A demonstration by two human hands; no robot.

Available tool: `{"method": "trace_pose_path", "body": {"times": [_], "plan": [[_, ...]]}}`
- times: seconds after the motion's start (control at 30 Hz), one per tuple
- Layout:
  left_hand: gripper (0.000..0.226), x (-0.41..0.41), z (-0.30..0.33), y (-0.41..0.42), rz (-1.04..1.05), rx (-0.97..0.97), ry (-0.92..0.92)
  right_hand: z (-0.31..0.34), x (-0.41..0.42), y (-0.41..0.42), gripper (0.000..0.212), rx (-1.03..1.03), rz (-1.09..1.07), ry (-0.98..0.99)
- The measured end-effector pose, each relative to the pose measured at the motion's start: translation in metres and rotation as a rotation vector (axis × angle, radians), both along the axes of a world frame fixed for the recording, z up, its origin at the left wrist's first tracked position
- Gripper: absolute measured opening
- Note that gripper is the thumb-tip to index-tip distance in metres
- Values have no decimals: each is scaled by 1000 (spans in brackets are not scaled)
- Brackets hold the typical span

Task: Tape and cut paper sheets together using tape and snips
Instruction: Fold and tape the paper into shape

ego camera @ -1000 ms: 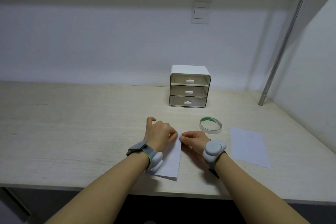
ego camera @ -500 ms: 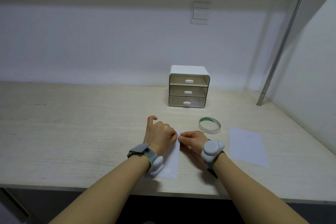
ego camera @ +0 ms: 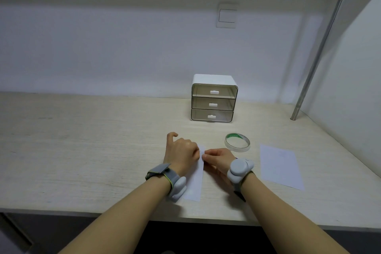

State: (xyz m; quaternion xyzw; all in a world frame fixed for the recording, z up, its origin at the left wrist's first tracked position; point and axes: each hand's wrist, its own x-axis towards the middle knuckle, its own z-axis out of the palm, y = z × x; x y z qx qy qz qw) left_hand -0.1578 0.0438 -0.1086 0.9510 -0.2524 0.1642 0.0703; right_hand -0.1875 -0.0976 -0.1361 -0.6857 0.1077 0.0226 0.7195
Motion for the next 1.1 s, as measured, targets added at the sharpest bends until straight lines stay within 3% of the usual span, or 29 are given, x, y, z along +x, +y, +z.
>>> {"method": "trace_pose_path", "body": {"times": [0.2,0.3,0.4,0.5,0.73,0.8,0.93,1.1], "plan": [[23,12,2,29,242,-543,305,6,1,4,14,129,-57,61],[24,27,-5,61,423,-691,375,8,2,4,13,143,-68,90],[23,37,-13,92,543,-778,450,10,3,5,13,140,-98,114],[21,41,-14,111,526,-818,502,12,2,8,13,126,-108,124],[8,44,-15,133,686,-809,533,15,-1,9,11,133,-131,128],[11,39,-11,127,668,-815,459,15,-1,10,12,122,-137,121],[15,22,1,90,415,-836,334,18,-2,12,11,103,-137,109],[39,9,1,46,287,-1010,724,25,-7,8,9,139,-118,90]]}}
